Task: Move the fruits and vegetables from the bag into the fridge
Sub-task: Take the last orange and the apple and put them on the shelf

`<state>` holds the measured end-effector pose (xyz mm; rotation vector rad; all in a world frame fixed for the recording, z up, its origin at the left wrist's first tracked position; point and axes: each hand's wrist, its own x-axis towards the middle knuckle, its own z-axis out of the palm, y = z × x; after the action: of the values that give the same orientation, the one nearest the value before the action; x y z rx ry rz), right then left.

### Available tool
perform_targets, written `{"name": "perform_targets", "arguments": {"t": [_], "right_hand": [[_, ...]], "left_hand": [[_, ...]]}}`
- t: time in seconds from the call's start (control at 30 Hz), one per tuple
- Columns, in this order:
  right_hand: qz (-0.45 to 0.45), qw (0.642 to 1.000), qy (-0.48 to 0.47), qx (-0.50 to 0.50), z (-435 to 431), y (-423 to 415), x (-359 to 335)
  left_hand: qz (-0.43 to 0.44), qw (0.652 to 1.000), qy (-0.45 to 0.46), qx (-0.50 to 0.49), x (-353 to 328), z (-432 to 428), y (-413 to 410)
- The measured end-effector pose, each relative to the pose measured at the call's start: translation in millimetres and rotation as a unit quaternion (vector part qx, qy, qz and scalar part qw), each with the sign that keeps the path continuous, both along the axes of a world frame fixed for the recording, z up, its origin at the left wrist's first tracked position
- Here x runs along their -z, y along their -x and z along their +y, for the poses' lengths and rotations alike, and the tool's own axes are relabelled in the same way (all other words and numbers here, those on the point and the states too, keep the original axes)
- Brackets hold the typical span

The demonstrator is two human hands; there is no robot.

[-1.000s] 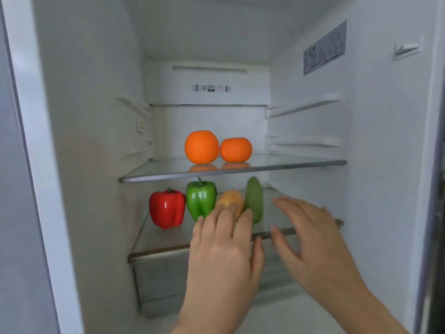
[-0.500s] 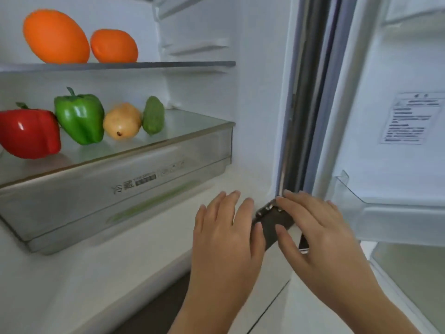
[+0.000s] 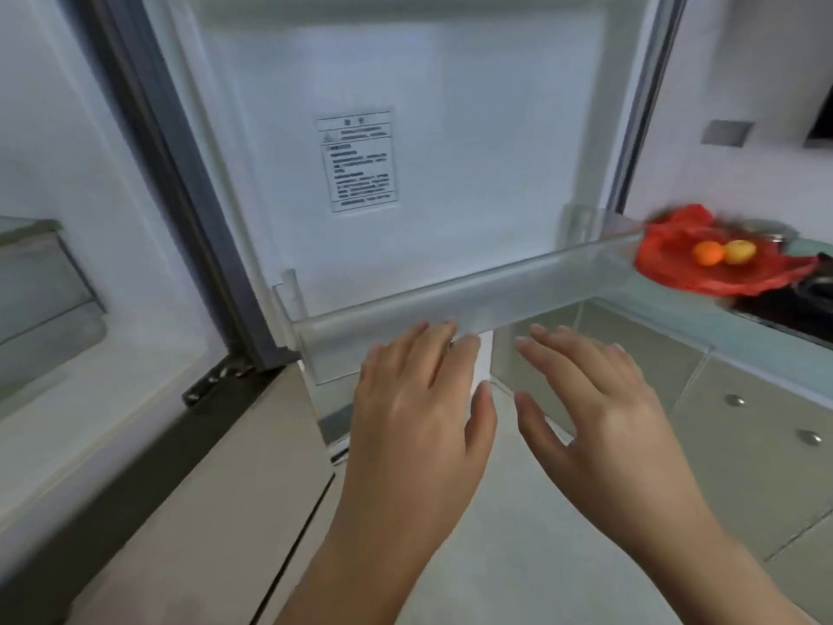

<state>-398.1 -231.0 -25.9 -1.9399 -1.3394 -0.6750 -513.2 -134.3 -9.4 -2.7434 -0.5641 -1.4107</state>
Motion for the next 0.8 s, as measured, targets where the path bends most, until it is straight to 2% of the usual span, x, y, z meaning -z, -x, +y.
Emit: {"name": "perform_targets", "arguments": {"t": [0.47,0.63,0.8], "right_hand": [[0.028,0.970,0.033,0.238,-217.0,-205.7,16.6],[0.047,0.957,0.049,0.283,-252.7,-255.0,37.3],[0.062,0.945,0.056,0.316,-251.8,-308.6,56.7]], "left_hand": [[0.044,0.973,0.064,0.215,33.1,-159.1,-257.5],[0.085,0.960,0.076,0.255,56.1,-186.8,-317.9],[0.093,0.952,0.076,0.282,76.2,-185.7,-383.8]]}}
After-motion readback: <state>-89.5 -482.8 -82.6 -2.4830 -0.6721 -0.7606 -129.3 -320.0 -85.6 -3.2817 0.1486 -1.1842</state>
